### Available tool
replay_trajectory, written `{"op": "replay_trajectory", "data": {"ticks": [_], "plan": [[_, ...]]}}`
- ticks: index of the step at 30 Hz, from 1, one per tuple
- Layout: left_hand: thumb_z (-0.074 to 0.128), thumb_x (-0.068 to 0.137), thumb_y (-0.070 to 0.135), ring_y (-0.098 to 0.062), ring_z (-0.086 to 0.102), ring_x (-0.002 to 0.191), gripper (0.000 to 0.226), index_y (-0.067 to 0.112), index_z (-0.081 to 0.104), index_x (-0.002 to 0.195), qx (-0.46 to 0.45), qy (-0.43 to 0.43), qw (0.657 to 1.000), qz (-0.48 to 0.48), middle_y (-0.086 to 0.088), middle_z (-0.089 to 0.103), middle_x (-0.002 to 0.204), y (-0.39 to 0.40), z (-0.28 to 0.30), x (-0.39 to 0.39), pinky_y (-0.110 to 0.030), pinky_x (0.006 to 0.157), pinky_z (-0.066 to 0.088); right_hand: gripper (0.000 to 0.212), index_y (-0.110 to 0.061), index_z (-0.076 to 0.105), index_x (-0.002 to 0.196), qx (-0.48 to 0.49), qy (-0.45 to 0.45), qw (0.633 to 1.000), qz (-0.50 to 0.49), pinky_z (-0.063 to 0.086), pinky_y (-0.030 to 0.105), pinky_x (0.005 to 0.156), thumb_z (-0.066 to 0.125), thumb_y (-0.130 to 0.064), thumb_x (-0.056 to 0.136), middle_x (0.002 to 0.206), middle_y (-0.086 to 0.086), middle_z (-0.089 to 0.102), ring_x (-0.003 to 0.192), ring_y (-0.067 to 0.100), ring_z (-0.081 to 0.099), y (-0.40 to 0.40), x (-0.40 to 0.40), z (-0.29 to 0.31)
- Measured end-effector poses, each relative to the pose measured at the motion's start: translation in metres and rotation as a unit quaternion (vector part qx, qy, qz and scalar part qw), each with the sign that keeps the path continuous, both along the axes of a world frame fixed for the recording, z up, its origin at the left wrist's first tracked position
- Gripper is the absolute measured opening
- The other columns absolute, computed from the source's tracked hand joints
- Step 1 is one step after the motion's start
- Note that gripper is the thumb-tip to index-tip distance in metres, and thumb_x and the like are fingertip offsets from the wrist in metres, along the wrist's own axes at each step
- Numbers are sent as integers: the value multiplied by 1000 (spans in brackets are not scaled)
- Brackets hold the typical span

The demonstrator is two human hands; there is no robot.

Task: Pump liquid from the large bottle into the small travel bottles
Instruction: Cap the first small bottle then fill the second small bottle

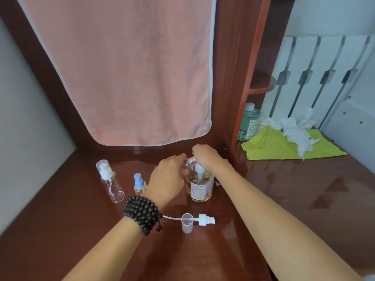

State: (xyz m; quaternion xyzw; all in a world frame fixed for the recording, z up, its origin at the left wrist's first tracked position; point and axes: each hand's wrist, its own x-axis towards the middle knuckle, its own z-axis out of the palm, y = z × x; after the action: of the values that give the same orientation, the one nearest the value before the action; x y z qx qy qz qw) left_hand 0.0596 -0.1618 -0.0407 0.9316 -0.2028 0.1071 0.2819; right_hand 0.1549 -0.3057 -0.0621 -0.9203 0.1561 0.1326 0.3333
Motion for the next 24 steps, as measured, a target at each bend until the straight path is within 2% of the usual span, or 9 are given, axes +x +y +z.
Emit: {"op": "replay_trajectory", "data": {"ticks": [3,5,7,9,12,15,17,21,24], "plan": [[59,87,7,-24,61,87,20,18,57,104,-5,3,1000,-4,1,63,94,1,0,0,-46,73,53,46,-14,56,101,-12,-7,1000,-5,33,58,110,21,-30,76,121,9,60,112,32,54,4,-26,24],[59,87,8,-23,62,88,19,20,56,101,-4,5,1000,-4,2,63,94,4,3,0,-46,73,53,46,-14,59,110,1,-7,999,-32,28,55,110,26,-33,85,121,8,60,115,30,52,6,-39,39],[58,87,10,-22,62,87,18,23,55,100,-9,-3,1000,-6,4,63,94,6,7,1,-47,73,53,44,-15,61,107,20,-15,999,-39,28,57,109,29,-38,88,116,6,62,114,30,53,6,-41,48],[57,88,11,-24,61,88,20,23,55,103,-5,-17,1000,-3,3,62,95,5,10,1,-48,73,52,45,-17,61,100,14,-41,999,-25,31,59,108,28,-42,82,113,7,64,113,31,56,6,-35,50],[57,87,9,-26,60,86,20,20,55,104,-12,-15,1000,0,0,61,93,3,5,1,-48,73,52,40,-16,57,89,-11,-31,999,-9,36,60,108,25,-34,73,110,11,61,111,34,57,8,-25,39],[58,87,7,-27,59,84,17,17,54,100,-3,-8,1000,0,-1,60,90,1,-2,0,-48,73,52,40,-10,60,102,-35,-15,999,23,40,61,108,29,-27,84,123,15,62,114,38,56,8,-20,24],[58,87,7,-28,60,84,18,17,54,101,0,-9,1000,-2,-1,61,90,0,-5,0,-49,73,52,42,-14,62,113,-41,-4,999,10,38,58,110,31,-28,88,131,13,61,115,35,55,5,-19,17],[59,87,8,-26,61,85,18,19,55,100,-3,-6,1000,-8,0,62,91,4,-2,2,-48,73,52,35,-14,58,108,-12,-4,1000,-21,28,54,113,27,-23,93,118,7,57,118,30,50,8,-37,39],[58,87,11,-21,62,86,15,23,55,96,-8,-5,1000,-8,5,63,93,6,7,3,-48,73,53,37,-17,58,94,26,-40,999,-25,31,57,110,26,-35,92,113,7,62,112,29,53,6,-40,52]]}}
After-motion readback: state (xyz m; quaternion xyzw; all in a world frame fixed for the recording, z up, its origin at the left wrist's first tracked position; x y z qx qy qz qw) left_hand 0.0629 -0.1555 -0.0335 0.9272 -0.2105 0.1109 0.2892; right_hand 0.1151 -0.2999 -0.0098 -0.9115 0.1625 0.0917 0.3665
